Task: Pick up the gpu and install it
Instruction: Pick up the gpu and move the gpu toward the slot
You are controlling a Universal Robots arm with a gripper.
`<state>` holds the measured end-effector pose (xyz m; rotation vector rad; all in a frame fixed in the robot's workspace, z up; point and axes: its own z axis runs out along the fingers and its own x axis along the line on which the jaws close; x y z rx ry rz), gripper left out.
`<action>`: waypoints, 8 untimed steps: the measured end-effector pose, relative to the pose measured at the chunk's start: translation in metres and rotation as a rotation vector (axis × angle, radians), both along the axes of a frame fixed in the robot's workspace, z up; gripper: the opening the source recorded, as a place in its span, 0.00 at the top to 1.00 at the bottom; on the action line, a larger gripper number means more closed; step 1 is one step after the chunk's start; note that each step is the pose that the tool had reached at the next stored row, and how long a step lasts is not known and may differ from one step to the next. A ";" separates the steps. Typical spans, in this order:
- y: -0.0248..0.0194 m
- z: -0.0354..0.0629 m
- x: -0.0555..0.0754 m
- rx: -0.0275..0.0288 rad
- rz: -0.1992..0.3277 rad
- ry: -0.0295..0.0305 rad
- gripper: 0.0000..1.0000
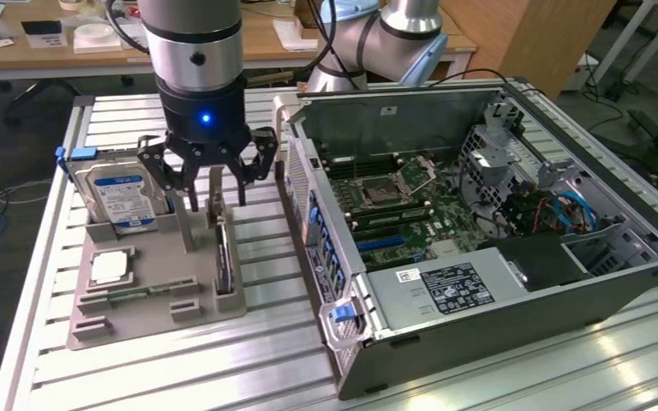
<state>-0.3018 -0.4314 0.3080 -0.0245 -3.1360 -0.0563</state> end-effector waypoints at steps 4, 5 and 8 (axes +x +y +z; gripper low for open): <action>-0.0016 -0.0037 0.000 -0.0002 0.000 0.0002 0.40; -0.0024 -0.0049 0.000 0.0000 0.000 0.0001 0.40; -0.0060 -0.0079 0.000 0.0001 0.000 0.0000 0.40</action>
